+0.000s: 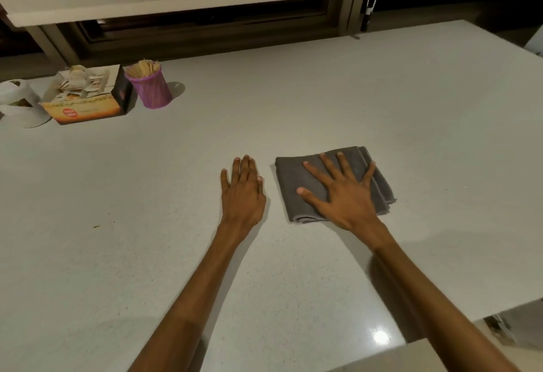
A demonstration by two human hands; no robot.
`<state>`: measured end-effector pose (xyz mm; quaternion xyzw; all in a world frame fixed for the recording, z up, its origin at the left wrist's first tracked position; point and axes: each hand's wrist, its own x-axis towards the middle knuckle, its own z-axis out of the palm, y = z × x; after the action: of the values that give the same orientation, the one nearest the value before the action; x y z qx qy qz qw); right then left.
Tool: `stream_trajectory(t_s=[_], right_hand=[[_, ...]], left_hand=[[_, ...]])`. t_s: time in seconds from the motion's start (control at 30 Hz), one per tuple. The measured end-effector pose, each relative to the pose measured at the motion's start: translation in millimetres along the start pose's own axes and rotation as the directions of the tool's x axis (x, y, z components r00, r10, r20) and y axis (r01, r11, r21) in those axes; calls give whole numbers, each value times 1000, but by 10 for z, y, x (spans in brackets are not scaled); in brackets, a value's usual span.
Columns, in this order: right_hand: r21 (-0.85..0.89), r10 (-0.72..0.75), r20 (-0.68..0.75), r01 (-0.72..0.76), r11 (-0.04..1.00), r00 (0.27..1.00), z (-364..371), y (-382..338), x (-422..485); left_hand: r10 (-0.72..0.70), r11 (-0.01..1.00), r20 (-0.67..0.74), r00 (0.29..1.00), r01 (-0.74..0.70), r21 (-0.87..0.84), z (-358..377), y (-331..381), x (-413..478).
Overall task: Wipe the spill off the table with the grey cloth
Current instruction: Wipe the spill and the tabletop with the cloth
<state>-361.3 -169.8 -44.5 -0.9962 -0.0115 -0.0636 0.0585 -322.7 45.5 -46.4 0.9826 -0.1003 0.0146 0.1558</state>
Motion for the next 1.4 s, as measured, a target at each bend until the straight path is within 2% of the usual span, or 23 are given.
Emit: stream_trajectory(t_s=[0.1, 0.2, 0.3, 0.4, 0.53, 0.63, 0.77, 0.87, 1.0, 1.13, 1.27, 1.33, 1.4], right_hand=[[18, 81, 28, -82, 996, 996, -82, 321, 145], [41, 183, 53, -186, 982, 982, -79, 170, 358], [26, 98, 13, -98, 995, 995, -18, -14, 92], [8, 35, 8, -36, 999, 999, -71, 255, -149], [46, 123, 63, -126, 991, 990, -114, 567, 256], [56, 175, 86, -180, 982, 981, -56, 357, 559], [24, 47, 65, -49, 999, 997, -36, 10, 229], [11, -23, 5, 23, 1000, 1000, -46, 89, -185], [51, 1, 60, -4, 999, 998, -98, 344, 139], [52, 90, 122, -97, 994, 988, -37, 38, 638], [30, -39, 75, 37, 999, 996, 11, -357, 197], [34, -103, 28, 102, 994, 994, 1, -274, -121], [52, -88, 18, 87, 995, 996, -37, -51, -231]], left_hand=[[1, 1000, -1, 1000, -1, -9, 27, 25, -6], [-11, 1000, 17, 1000, 11, -4, 69, 146, 18], [10, 1000, 2, 1000, -10, 1, 88, 155, 16], [65, 998, -33, 997, -65, 8, 81, 89, -36], [73, 997, -11, 997, -73, 28, 73, 48, -37], [47, 998, 6, 999, -47, 49, 80, 81, 5], [-16, 1000, -10, 1000, 16, 17, 54, 20, -41], [-68, 997, -54, 996, 70, 40, -22, -205, -166], [-74, 997, -35, 997, 75, 23, -77, -306, -202], [-101, 995, -25, 995, 101, -10, -91, -259, -172], [-138, 990, -38, 990, 137, -39, -108, -313, -207], [-130, 991, -47, 990, 128, -37, -98, -338, -245], [-116, 993, -51, 992, 115, -21, -81, -336, -272]])
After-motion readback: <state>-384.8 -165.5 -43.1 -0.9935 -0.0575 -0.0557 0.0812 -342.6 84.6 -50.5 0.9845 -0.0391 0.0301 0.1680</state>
